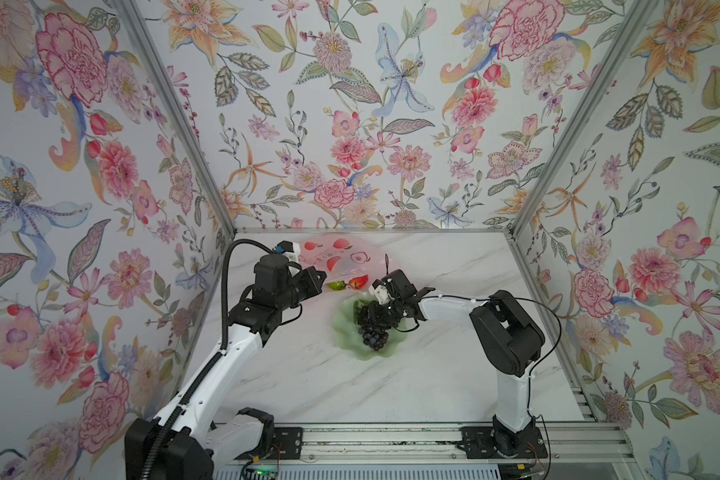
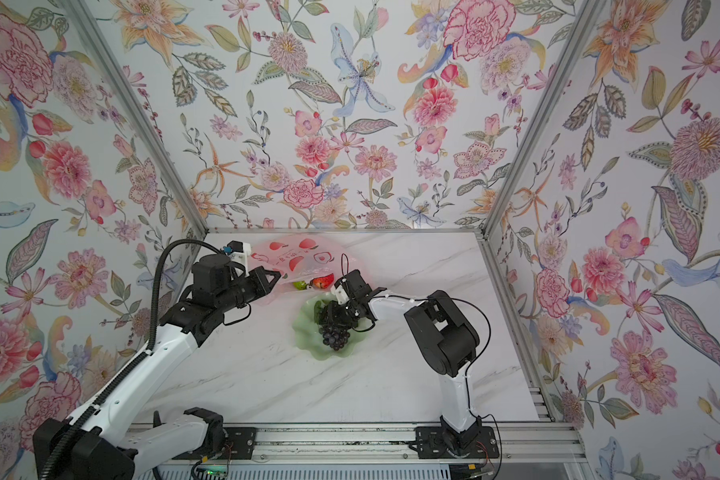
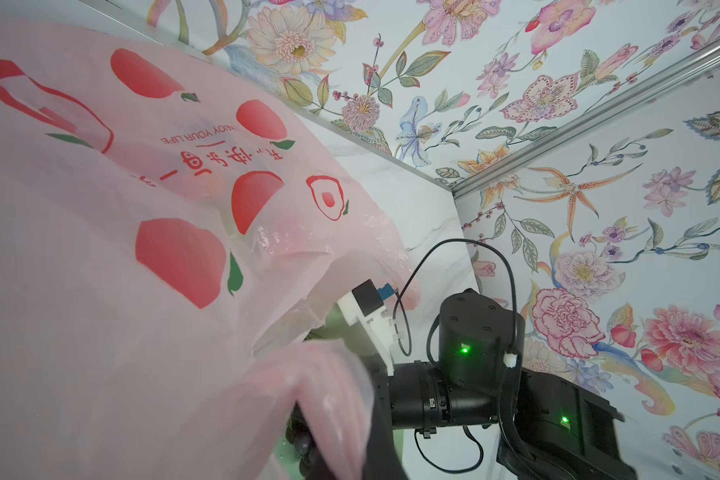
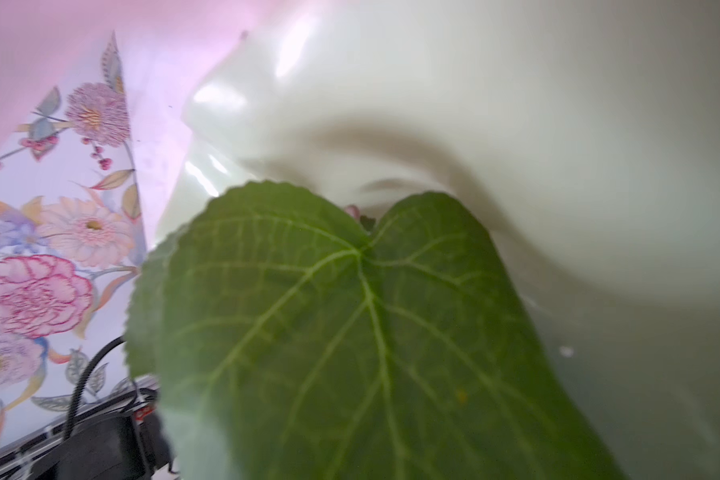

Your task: Place the fruits into the plastic bag

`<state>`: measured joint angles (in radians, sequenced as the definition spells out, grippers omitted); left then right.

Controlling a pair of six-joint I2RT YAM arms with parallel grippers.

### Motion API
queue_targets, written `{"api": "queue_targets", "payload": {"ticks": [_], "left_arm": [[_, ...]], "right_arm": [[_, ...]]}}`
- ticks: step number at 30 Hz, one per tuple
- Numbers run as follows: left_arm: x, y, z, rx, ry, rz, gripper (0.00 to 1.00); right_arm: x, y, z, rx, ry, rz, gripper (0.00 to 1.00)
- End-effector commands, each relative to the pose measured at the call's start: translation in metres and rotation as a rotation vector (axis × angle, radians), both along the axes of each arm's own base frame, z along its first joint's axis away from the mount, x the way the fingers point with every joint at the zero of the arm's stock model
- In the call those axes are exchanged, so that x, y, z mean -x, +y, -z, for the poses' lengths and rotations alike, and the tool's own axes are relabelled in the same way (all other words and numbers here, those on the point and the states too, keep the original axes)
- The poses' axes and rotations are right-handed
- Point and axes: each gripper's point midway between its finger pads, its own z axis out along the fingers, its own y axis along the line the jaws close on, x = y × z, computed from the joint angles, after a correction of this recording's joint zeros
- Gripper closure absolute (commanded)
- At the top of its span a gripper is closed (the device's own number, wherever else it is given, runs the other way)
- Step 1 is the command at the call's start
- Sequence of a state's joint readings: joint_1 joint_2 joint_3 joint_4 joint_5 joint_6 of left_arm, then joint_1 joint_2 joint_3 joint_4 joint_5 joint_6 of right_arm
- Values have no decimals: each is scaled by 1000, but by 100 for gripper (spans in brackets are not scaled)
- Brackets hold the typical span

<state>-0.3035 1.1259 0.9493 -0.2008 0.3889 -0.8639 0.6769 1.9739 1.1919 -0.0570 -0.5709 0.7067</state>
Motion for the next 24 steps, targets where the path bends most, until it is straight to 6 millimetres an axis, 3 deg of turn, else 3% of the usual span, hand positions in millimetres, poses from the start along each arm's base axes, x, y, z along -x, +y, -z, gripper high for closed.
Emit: {"api": "queue_targets", "payload": {"ticks": [1, 15, 17, 24], "left_arm": [[5, -2, -8, 17, -19, 14, 100], [3, -14, -45, 109, -160, 86, 100], [3, -15, -47, 114, -170, 92, 100], [3, -15, -50, 121, -185, 97, 100]], "right_arm": [[-9, 18, -53, -211, -62, 1, 64], [-8, 19, -125, -414, -120, 26, 67], [-20, 7, -137, -428, -144, 59, 67], [-36, -3, -186, -477, -231, 94, 67]]}}
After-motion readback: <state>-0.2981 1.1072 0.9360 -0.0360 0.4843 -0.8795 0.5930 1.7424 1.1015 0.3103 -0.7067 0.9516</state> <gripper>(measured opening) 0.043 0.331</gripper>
